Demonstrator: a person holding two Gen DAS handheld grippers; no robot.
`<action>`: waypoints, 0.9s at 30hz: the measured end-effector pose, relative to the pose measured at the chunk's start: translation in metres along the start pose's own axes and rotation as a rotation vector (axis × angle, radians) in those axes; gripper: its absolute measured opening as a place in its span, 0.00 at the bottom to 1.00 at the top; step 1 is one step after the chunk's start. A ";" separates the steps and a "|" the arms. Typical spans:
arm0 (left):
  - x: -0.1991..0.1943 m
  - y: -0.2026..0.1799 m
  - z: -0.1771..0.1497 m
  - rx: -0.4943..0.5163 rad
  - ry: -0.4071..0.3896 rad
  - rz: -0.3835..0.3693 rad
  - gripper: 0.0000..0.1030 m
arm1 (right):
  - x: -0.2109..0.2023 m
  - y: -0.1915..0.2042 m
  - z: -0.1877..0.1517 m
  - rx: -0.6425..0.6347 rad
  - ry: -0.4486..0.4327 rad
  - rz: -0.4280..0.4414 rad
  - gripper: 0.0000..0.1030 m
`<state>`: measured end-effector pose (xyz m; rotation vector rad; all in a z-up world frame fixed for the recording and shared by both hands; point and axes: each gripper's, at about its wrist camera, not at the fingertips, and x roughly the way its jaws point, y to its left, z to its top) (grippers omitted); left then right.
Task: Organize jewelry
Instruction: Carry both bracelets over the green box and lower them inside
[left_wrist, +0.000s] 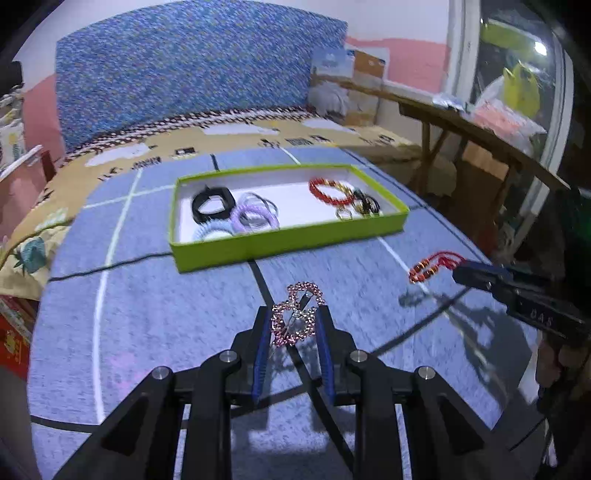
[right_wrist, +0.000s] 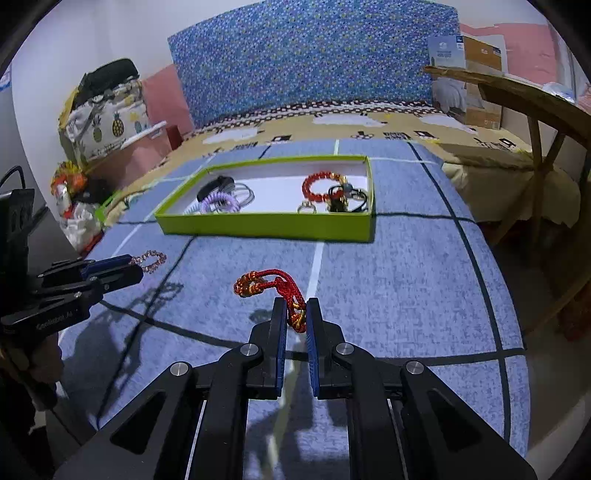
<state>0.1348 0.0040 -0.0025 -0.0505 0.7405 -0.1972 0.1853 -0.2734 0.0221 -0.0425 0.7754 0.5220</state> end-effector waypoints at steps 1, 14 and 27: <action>-0.003 0.001 0.003 -0.010 -0.010 0.010 0.24 | -0.002 0.000 0.002 0.002 -0.006 0.002 0.10; -0.023 -0.001 0.023 -0.030 -0.090 0.066 0.24 | -0.013 0.011 0.023 -0.019 -0.062 0.001 0.10; -0.021 -0.002 0.039 -0.003 -0.119 0.076 0.24 | -0.007 0.014 0.040 -0.036 -0.076 0.001 0.10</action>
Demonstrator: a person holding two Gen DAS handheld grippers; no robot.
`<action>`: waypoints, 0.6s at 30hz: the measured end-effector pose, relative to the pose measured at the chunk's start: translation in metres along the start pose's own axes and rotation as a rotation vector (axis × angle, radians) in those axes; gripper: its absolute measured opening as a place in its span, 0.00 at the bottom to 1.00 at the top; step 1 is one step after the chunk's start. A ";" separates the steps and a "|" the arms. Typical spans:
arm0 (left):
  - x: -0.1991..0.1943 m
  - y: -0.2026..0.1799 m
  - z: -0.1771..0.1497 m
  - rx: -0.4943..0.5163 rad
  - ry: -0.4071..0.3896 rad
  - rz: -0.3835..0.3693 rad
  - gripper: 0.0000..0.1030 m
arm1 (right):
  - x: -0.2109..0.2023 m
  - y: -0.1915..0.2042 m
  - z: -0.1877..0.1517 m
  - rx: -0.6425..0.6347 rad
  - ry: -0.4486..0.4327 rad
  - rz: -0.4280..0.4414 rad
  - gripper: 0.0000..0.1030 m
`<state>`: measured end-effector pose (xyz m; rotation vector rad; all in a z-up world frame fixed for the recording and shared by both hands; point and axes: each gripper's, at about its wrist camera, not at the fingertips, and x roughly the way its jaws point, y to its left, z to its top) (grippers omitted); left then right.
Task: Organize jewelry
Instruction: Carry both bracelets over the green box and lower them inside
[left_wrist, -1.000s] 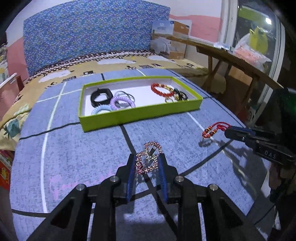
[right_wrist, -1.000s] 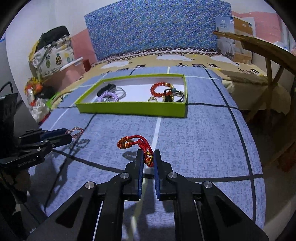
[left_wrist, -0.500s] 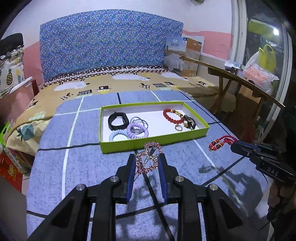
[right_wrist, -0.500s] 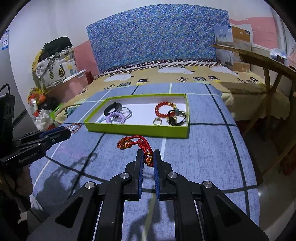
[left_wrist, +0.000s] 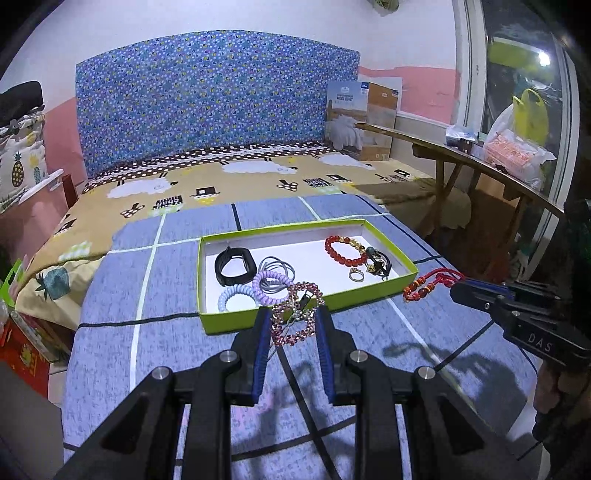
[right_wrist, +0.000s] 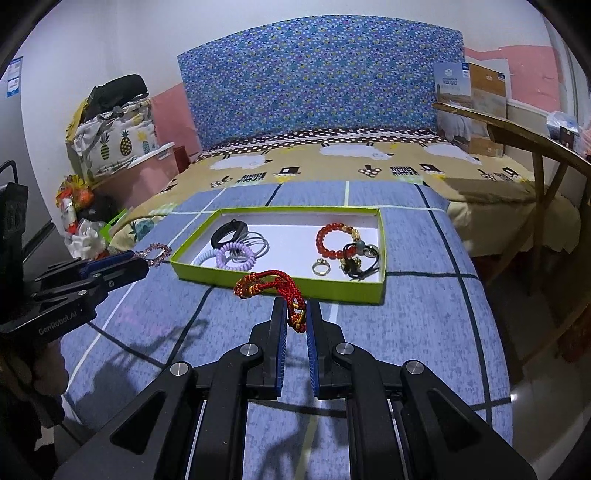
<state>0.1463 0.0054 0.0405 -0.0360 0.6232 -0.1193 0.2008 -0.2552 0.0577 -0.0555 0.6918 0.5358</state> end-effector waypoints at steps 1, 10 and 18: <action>0.000 0.000 0.000 0.002 -0.001 0.002 0.24 | 0.001 0.000 0.001 -0.001 0.000 -0.001 0.10; 0.013 0.002 0.011 0.020 -0.002 0.013 0.24 | 0.010 -0.003 0.012 0.001 0.000 -0.003 0.10; 0.033 0.010 0.023 0.021 0.005 0.019 0.24 | 0.033 -0.006 0.031 -0.006 0.008 -0.012 0.10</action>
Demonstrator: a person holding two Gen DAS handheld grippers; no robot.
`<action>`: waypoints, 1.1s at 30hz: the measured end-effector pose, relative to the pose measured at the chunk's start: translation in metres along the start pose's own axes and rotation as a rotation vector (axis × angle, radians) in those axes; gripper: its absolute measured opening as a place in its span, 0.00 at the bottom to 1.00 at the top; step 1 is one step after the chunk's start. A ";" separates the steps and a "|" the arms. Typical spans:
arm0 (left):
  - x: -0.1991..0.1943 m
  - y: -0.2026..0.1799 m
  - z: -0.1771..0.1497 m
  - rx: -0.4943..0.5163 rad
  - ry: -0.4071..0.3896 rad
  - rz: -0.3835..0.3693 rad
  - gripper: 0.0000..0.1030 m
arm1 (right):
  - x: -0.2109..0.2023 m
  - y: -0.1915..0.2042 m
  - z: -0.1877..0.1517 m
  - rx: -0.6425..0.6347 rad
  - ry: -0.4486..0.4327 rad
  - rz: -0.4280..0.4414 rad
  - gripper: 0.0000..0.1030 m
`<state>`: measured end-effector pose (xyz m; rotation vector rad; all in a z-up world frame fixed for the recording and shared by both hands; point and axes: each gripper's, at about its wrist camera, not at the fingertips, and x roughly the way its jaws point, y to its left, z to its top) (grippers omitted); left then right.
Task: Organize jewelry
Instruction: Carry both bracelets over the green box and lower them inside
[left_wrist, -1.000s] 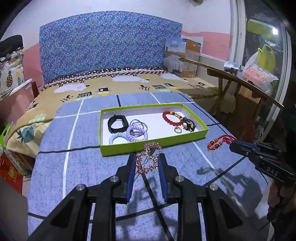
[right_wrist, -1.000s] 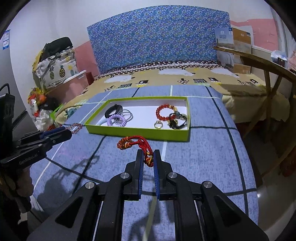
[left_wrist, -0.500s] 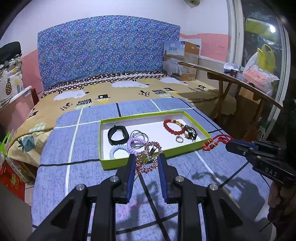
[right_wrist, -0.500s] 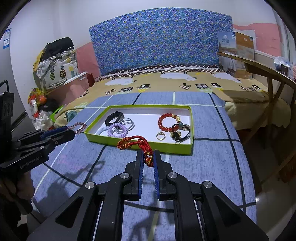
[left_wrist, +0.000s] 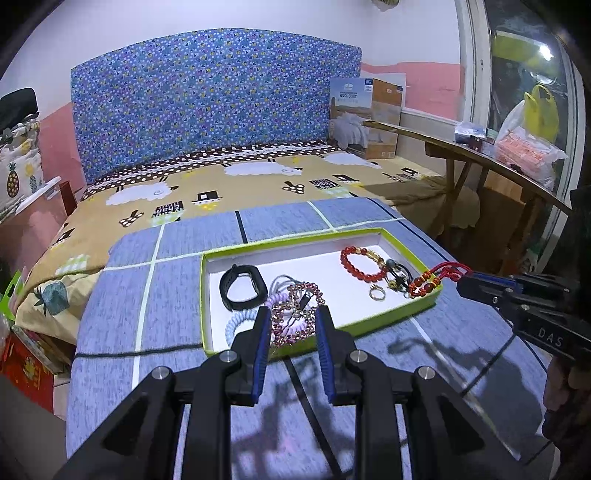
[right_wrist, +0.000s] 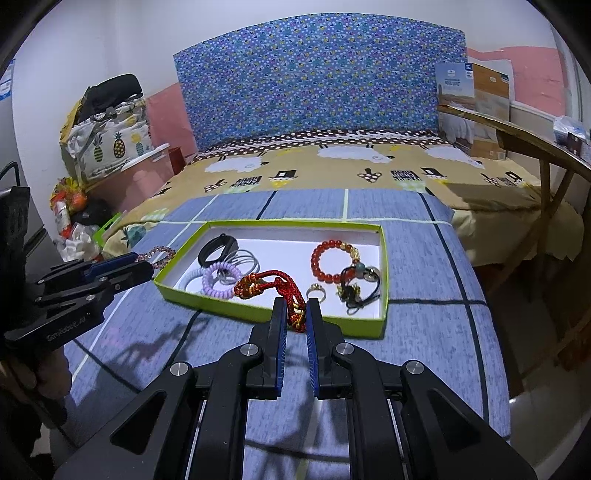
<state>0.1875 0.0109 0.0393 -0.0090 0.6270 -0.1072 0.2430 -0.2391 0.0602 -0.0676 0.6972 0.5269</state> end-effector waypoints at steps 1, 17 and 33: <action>0.003 0.002 0.002 -0.001 0.001 0.000 0.24 | 0.003 0.000 0.002 -0.002 0.001 -0.002 0.10; 0.069 0.019 0.035 -0.001 0.050 -0.050 0.24 | 0.068 -0.005 0.020 -0.016 0.083 -0.013 0.10; 0.137 0.012 0.042 0.028 0.177 -0.068 0.25 | 0.114 -0.010 0.016 -0.030 0.176 -0.023 0.10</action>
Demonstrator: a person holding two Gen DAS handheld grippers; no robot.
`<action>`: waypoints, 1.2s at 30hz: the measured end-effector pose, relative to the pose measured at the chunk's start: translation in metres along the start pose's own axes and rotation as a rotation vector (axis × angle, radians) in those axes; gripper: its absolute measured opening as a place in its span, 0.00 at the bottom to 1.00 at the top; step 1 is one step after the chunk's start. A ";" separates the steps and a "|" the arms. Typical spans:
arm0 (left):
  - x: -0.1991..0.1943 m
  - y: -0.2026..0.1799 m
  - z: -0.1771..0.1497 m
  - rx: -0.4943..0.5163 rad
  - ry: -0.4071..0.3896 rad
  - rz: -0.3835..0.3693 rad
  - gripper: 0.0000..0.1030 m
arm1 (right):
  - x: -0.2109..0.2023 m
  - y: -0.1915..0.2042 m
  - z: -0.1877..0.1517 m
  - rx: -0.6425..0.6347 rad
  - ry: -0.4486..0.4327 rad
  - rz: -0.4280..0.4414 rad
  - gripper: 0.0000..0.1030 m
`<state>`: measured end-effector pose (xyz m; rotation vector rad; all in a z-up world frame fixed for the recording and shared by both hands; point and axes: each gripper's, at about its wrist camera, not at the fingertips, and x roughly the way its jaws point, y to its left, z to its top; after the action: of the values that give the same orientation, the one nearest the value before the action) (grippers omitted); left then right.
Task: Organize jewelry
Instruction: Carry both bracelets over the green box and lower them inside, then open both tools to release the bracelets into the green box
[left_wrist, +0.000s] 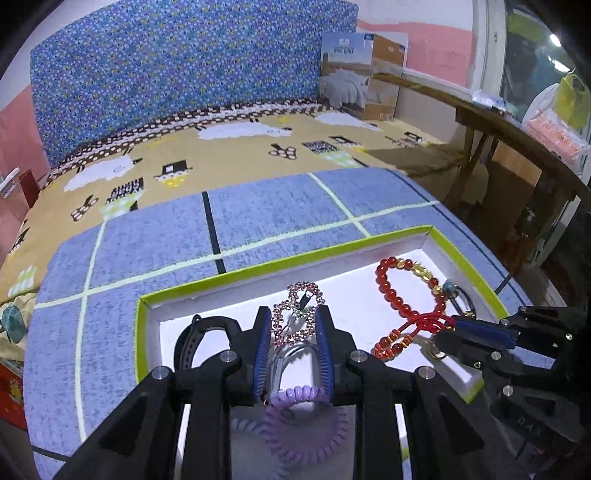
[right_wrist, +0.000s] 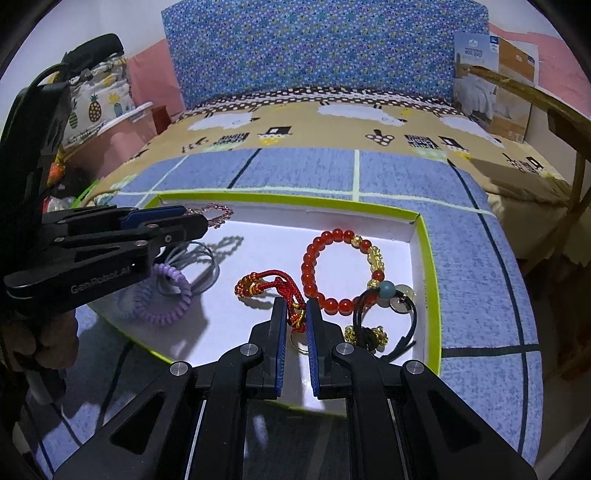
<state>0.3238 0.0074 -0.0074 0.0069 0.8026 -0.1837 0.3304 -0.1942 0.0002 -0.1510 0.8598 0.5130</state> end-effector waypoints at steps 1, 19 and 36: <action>0.003 -0.001 0.000 0.002 0.008 0.000 0.25 | 0.002 0.000 0.000 0.000 0.004 0.000 0.10; 0.024 -0.004 0.001 0.002 0.074 -0.031 0.25 | 0.008 0.003 -0.001 -0.037 0.034 -0.017 0.20; -0.050 0.002 -0.022 -0.062 -0.053 -0.015 0.25 | -0.059 0.014 -0.017 -0.016 -0.085 -0.026 0.26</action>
<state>0.2744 0.0196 0.0132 -0.0621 0.7555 -0.1727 0.2802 -0.2093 0.0344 -0.1545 0.7702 0.4984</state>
